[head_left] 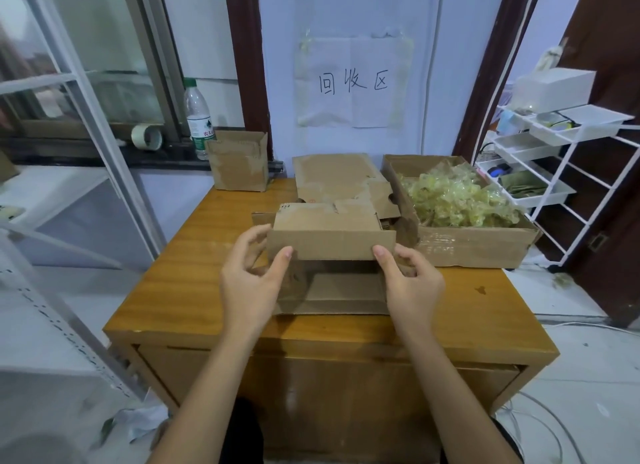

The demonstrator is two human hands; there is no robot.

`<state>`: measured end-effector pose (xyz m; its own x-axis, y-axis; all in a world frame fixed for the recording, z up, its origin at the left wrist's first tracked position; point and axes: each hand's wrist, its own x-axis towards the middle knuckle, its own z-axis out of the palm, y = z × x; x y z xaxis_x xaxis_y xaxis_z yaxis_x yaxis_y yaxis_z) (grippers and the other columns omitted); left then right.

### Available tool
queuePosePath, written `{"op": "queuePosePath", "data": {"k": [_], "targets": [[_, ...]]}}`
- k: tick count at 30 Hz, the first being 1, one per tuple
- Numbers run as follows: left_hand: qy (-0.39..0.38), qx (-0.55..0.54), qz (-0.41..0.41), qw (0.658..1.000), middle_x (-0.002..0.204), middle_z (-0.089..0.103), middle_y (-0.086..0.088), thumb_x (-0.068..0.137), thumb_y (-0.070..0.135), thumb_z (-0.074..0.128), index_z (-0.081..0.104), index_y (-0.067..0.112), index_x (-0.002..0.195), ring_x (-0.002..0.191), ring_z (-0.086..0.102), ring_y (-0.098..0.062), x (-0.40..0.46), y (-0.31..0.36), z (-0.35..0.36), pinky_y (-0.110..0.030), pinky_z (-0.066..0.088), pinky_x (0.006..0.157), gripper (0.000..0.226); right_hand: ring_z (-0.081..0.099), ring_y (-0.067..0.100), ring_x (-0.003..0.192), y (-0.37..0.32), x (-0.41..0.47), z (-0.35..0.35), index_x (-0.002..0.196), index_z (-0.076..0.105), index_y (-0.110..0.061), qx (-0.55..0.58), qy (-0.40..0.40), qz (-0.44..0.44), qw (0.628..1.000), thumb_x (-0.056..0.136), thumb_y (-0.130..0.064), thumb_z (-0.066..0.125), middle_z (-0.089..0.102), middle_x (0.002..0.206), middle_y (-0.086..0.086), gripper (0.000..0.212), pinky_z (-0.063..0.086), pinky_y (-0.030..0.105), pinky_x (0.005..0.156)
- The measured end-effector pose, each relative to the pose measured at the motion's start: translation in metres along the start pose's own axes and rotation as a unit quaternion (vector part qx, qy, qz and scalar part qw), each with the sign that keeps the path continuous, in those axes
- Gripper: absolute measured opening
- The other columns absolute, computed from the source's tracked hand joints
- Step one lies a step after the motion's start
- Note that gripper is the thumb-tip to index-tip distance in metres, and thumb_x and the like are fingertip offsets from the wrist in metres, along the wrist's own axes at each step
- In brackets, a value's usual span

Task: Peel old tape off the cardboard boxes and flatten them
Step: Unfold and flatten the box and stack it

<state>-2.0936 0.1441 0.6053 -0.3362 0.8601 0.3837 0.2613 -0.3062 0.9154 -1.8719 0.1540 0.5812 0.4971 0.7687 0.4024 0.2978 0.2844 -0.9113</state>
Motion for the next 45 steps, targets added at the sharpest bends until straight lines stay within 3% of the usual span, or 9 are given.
{"op": "queuePosePath", "data": {"k": [6, 10, 15, 26, 28, 32, 35, 41, 45], "targets": [[-0.057, 0.039, -0.109, 0.992, 0.159, 0.040, 0.015, 0.075, 0.032, 0.093, 0.029, 0.053, 0.151, 0.142, 0.044, -0.013, -0.006, -0.039, 0.010, -0.041, 0.045, 0.112, 0.101, 0.071, 0.004, 0.100, -0.004, 0.004, 0.004, 0.084, 0.077, -0.026, -0.028, -0.004, -0.008, 1.000, 0.080, -0.050, 0.084, 0.078, 0.100, -0.010, 0.025, 0.056, 0.046, 0.096], [0.021, 0.157, -0.098, 0.982, 0.135, 0.060, 0.010, 0.078, 0.051, 0.087, 0.045, 0.037, 0.140, 0.125, 0.057, -0.015, 0.001, -0.044, 0.029, -0.046, 0.057, 0.099, 0.076, 0.071, 0.006, 0.100, -0.003, 0.003, 0.003, 0.084, 0.077, -0.028, -0.035, -0.009, -0.013, 0.999, 0.080, -0.052, 0.083, 0.079, 0.099, -0.009, 0.025, 0.056, 0.046, 0.095], [0.054, 0.215, -0.050, 0.974, 0.116, 0.065, 0.006, 0.082, 0.033, 0.086, 0.056, 0.027, 0.125, 0.108, 0.064, -0.017, 0.000, -0.039, 0.029, -0.041, 0.060, 0.089, 0.053, 0.072, 0.006, 0.099, -0.002, 0.005, -0.002, 0.082, 0.076, -0.031, -0.048, -0.017, -0.018, 0.999, 0.081, -0.049, 0.084, 0.079, 0.101, -0.009, 0.020, 0.057, 0.041, 0.091], [-0.200, 0.035, -0.138, 0.969, 0.139, 0.057, 0.006, 0.096, 0.007, 0.069, 0.046, 0.036, 0.154, 0.129, 0.053, -0.019, 0.010, -0.042, -0.029, -0.026, 0.056, 0.089, 0.068, 0.071, 0.007, 0.102, -0.004, 0.006, -0.006, 0.084, 0.076, -0.028, -0.044, -0.031, -0.008, 0.998, 0.082, -0.050, 0.081, 0.078, 0.104, -0.009, 0.022, 0.054, 0.033, 0.092], [-0.241, 0.048, -0.148, 0.958, 0.139, 0.056, 0.005, 0.092, 0.014, 0.076, 0.048, 0.041, 0.149, 0.130, 0.053, -0.021, 0.017, -0.042, -0.037, -0.024, 0.053, 0.085, 0.070, 0.070, 0.007, 0.103, -0.003, 0.006, -0.008, 0.084, 0.075, -0.030, -0.044, -0.035, -0.009, 0.998, 0.082, -0.050, 0.080, 0.078, 0.106, -0.009, 0.021, 0.055, 0.036, 0.093], [-0.354, -0.092, -0.197, 0.910, 0.151, 0.050, 0.002, 0.064, 0.039, 0.085, 0.048, 0.043, 0.151, 0.135, 0.052, -0.026, 0.030, -0.041, -0.056, -0.046, 0.046, 0.110, 0.095, 0.069, 0.008, 0.107, 0.000, 0.007, -0.014, 0.083, 0.075, -0.027, -0.018, -0.044, 0.027, 0.998, 0.083, -0.043, 0.082, 0.077, 0.109, -0.007, 0.017, 0.056, 0.044, 0.100], [-0.287, -0.182, -0.276, 0.899, 0.154, 0.053, -0.002, 0.081, 0.052, 0.081, 0.045, 0.033, 0.156, 0.132, 0.058, -0.030, 0.033, -0.037, -0.056, -0.049, 0.045, 0.113, 0.085, 0.068, 0.011, 0.112, 0.004, 0.011, -0.022, 0.081, 0.073, -0.020, 0.030, -0.033, 0.063, 0.997, 0.085, -0.032, 0.083, 0.077, 0.112, -0.002, 0.016, 0.052, 0.049, 0.106], [-0.211, 0.007, -0.352, 0.912, 0.134, 0.059, -0.008, 0.091, 0.067, 0.059, 0.048, 0.019, 0.149, 0.110, 0.058, -0.025, 0.037, -0.010, -0.022, -0.041, 0.051, 0.100, 0.077, 0.060, -0.003, 0.111, 0.003, 0.010, -0.031, 0.086, 0.072, -0.008, 0.089, -0.046, 0.102, 0.990, 0.087, -0.021, 0.082, 0.070, 0.111, -0.010, 0.017, 0.047, 0.042, 0.110], [-0.218, 0.136, -0.294, 0.921, 0.144, 0.056, -0.002, 0.095, 0.072, 0.054, 0.049, 0.029, 0.150, 0.119, 0.054, -0.023, 0.039, -0.012, -0.005, -0.040, 0.045, 0.097, 0.070, 0.065, 0.028, 0.119, 0.008, 0.007, -0.035, 0.098, 0.075, -0.013, 0.128, -0.060, 0.138, 0.980, 0.096, -0.035, 0.071, 0.074, 0.119, 0.009, 0.023, 0.050, 0.055, 0.109]]}}
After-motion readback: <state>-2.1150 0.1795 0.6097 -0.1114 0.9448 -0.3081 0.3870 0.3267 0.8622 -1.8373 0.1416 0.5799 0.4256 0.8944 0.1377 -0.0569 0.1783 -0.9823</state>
